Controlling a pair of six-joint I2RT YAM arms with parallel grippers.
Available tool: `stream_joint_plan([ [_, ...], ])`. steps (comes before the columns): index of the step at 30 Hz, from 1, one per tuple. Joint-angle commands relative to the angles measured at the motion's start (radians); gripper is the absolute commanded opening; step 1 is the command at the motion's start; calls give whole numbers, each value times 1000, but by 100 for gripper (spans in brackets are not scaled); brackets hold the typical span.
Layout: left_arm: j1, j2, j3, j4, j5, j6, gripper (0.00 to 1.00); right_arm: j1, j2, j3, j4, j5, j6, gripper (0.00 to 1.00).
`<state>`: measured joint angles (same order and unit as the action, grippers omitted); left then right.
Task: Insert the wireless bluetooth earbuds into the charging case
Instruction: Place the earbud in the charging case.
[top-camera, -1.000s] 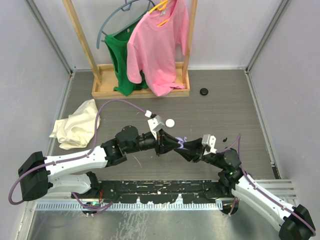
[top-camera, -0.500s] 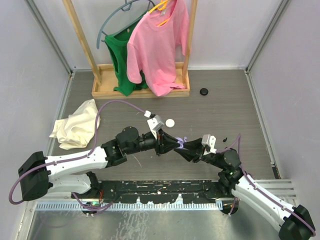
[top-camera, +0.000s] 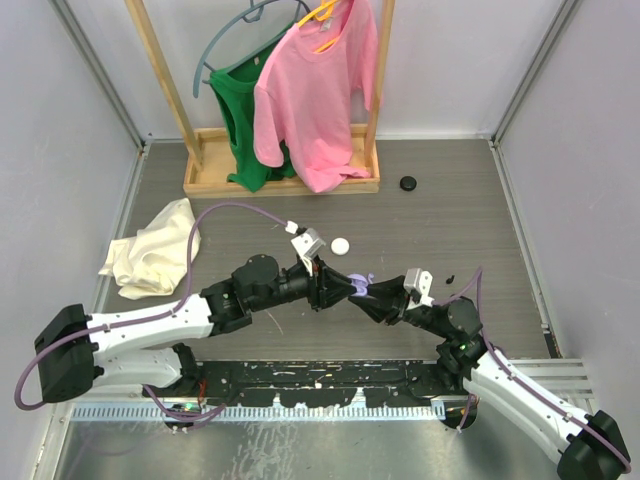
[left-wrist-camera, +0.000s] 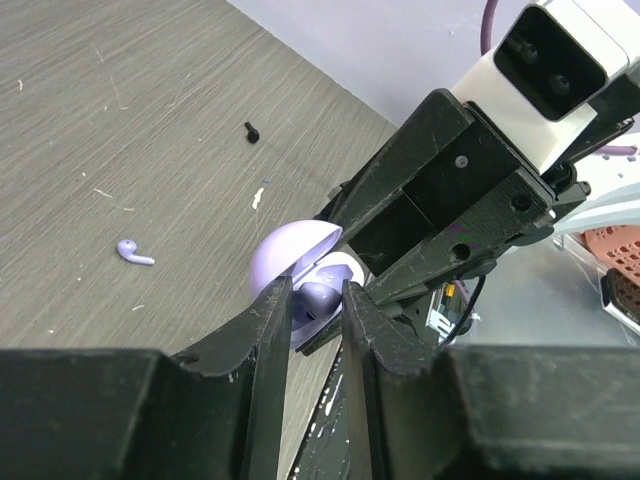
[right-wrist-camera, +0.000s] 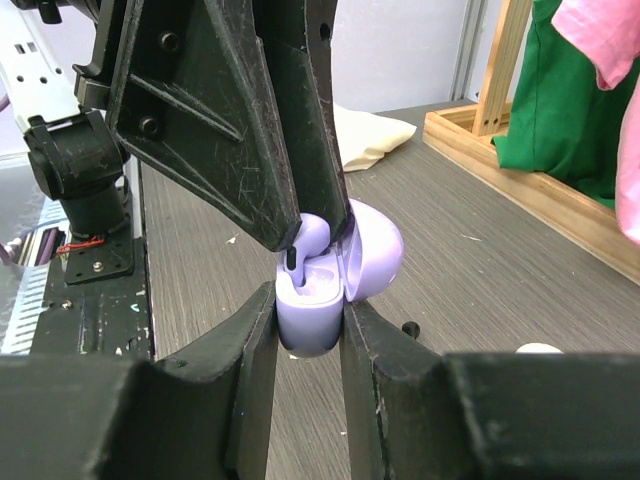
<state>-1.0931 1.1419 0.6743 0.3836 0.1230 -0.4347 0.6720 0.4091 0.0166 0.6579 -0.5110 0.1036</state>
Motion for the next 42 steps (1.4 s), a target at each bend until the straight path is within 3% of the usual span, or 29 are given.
stream_joint_plan([
  [1,-2,-34,7,-17,-70,-37,28,3,-13,11,54,9,2,1],
  [13,-2,-93,108,-224,-88,-88,41,3,2,16,46,15,-6,1],
  [27,-2,-54,192,-318,-36,-150,33,2,26,20,50,8,-8,1],
  [42,-2,29,260,-400,-35,-163,32,3,21,20,48,3,-7,1],
])
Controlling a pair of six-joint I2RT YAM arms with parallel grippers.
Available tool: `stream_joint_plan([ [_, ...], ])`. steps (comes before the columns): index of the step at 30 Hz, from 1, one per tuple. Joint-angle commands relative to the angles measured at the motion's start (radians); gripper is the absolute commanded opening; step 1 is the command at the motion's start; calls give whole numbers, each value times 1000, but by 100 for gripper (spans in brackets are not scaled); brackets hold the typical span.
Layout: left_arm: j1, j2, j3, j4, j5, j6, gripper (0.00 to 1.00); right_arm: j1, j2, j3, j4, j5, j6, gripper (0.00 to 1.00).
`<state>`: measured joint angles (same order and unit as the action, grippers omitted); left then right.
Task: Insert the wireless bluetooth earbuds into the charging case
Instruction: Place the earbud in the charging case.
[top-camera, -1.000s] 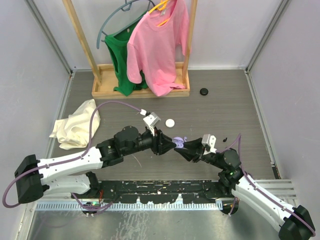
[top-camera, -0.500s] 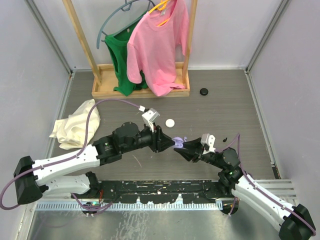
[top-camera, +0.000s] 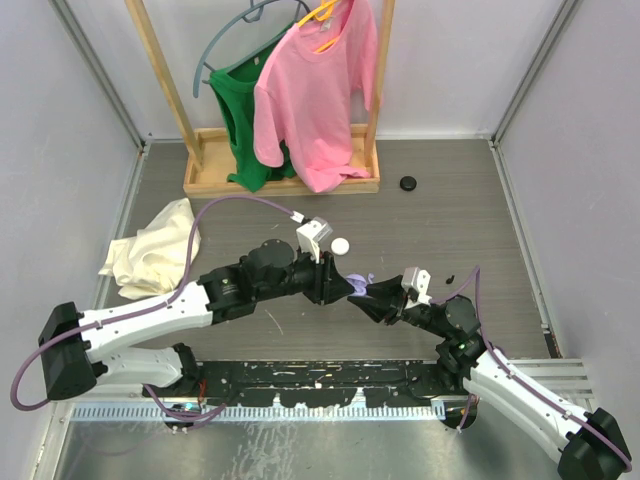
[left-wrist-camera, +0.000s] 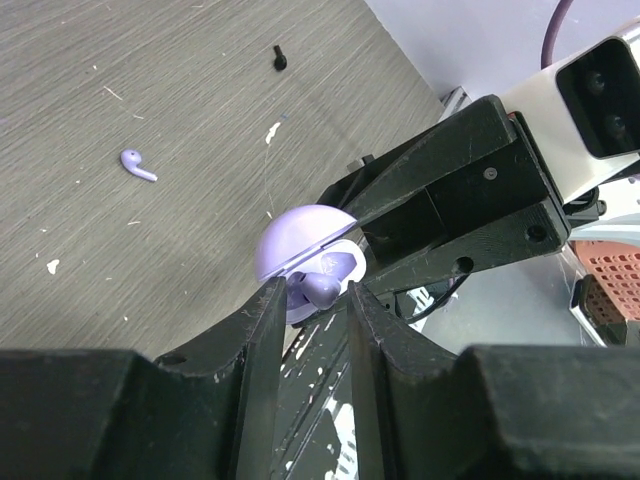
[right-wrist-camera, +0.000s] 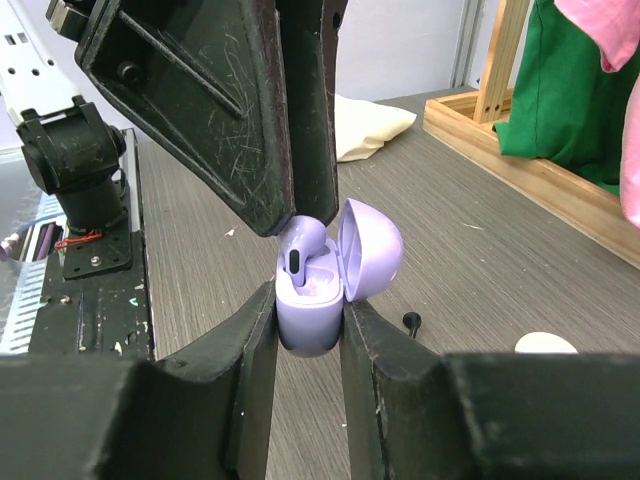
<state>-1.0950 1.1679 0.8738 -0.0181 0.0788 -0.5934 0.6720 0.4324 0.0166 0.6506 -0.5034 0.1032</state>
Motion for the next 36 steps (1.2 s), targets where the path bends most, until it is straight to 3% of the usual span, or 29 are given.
stream_joint_plan([
  [1,-1,4,62,1,13,0,31,2,-3,20,55,-5,-6,1],
  [26,0,80,129,27,182,139,32,3,40,28,81,-54,1,1],
  [36,-1,75,139,12,177,166,34,2,42,27,81,-44,2,1],
])
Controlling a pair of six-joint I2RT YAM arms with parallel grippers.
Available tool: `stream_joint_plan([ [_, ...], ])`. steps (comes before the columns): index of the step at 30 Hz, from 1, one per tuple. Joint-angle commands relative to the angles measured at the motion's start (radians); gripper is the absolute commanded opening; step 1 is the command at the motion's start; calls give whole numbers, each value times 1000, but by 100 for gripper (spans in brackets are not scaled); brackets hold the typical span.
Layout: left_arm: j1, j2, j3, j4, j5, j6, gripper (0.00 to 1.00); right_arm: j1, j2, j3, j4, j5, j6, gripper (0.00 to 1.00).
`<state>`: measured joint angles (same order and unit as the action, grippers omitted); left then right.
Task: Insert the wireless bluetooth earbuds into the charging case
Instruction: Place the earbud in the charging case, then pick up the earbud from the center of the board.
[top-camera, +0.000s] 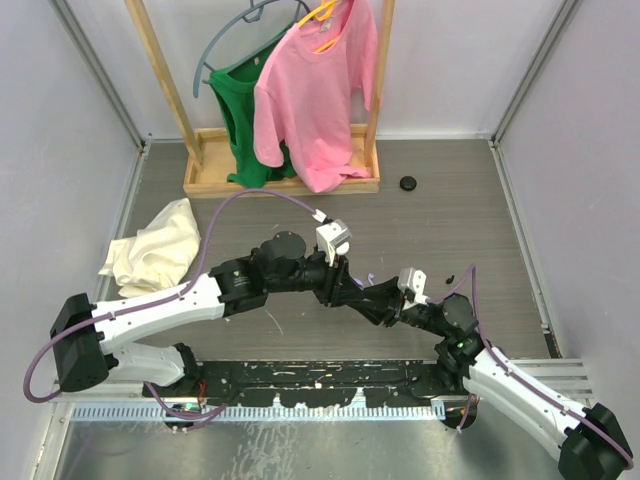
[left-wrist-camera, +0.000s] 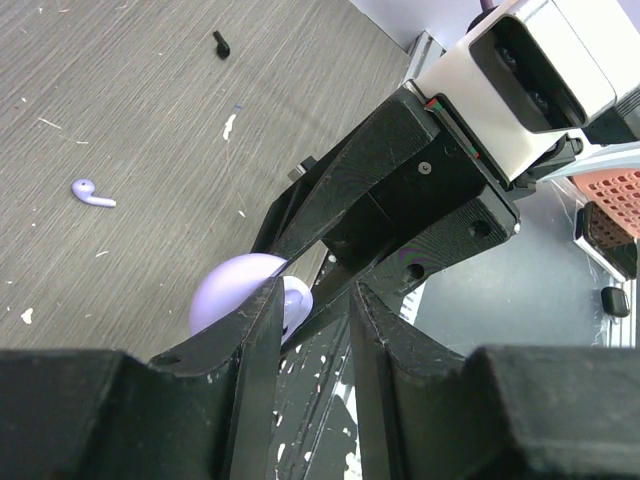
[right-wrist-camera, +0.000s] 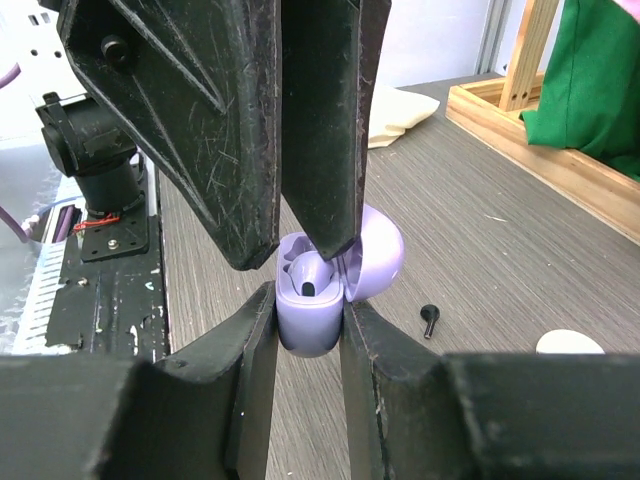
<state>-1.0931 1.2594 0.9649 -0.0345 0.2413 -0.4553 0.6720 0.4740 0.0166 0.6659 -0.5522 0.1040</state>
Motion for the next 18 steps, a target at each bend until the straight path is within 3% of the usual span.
stream_joint_plan([
  [1,-2,-24,46,22,9,31,35,3,-2,25,64,14,2,1],
  [18,37,-225,-92,-62,-223,99,49,2,5,29,37,81,8,1],
])
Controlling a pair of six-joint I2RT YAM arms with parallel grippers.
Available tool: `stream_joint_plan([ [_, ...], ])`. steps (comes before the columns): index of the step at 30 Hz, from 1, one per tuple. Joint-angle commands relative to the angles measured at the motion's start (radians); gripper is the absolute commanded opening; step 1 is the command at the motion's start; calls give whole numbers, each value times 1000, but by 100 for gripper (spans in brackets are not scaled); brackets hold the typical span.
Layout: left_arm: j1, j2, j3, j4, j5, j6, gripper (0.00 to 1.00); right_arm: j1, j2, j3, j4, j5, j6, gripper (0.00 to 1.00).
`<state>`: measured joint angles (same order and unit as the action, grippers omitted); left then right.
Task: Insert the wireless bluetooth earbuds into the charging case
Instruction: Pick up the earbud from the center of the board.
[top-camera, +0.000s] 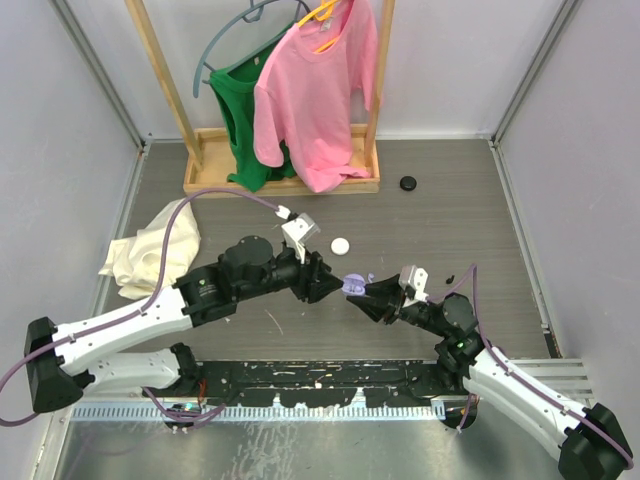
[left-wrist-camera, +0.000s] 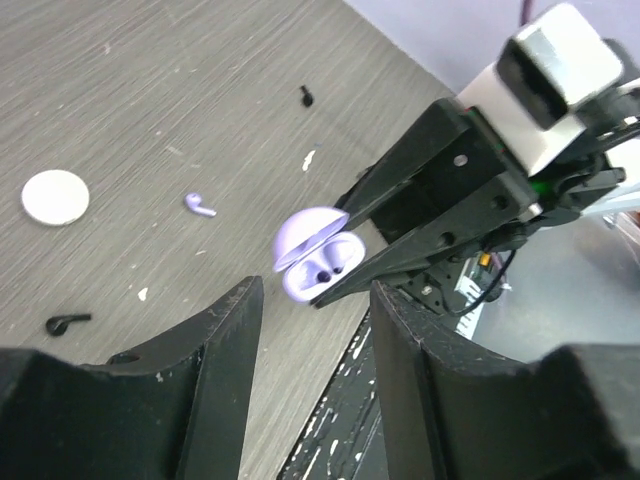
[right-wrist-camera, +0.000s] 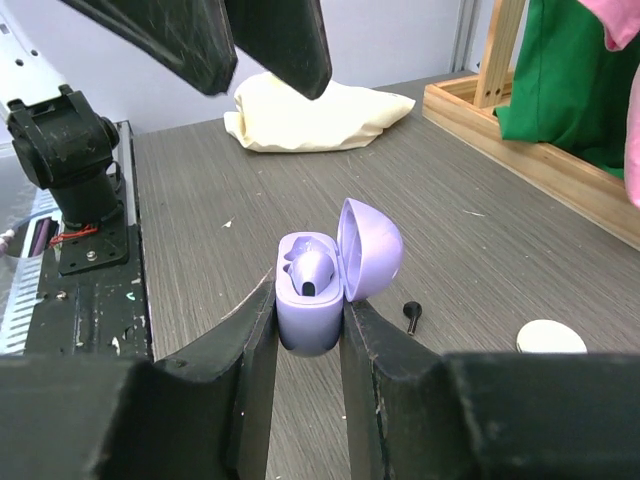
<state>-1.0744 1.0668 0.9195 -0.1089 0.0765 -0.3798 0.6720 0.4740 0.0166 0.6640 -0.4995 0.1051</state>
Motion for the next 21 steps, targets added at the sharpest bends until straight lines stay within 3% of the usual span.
stream_joint_plan([
  [1,24,-36,-64,23,-57,23,49,2,8,31,37,29,7,1],
  [8,71,-59,-189,168,-20,-3,52,3,36,40,37,34,10,1],
  [15,127,1,-201,199,13,-58,54,2,10,40,4,79,3,1],
  [21,145,17,-255,318,72,-71,53,3,6,36,7,86,10,1],
])
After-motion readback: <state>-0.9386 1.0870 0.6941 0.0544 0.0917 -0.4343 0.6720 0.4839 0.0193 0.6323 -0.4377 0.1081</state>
